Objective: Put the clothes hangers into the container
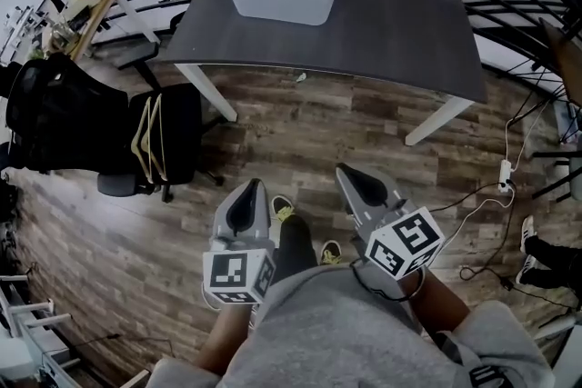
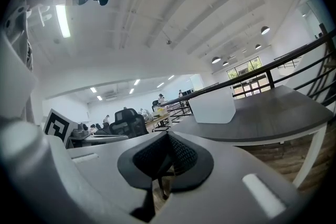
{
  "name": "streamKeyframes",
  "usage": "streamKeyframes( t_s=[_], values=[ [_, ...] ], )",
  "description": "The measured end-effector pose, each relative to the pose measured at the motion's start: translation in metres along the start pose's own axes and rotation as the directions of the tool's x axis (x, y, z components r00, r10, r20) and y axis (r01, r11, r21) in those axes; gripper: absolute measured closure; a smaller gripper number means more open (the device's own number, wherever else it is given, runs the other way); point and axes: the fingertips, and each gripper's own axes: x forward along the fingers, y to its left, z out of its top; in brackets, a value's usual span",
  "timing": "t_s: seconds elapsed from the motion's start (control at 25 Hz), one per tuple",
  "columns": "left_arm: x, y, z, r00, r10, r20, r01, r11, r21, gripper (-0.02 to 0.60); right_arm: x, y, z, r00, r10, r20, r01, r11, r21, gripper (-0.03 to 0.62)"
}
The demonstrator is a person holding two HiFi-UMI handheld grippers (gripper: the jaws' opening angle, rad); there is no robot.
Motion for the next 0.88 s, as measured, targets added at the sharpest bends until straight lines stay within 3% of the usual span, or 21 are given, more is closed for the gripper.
streamKeyframes(
  t_s=[0.52,0.88],
  values=[
    [0.095,0.09,0.043,0.999,-0.042,0.01,0.043,0.998,-0.046,0.569,0.135,-0.002,0.031,0.999,0.006,-0.044,-0.007,1.0,-0.021,0.594],
    [0.13,0.156,0.066,0.997,-0.067,0.044,0.07,0.995,-0.069,0.569,0.213,0.005,0.054,0.999,-0.02,-0.047,0.017,0.998,-0.065,0.594]
  ],
)
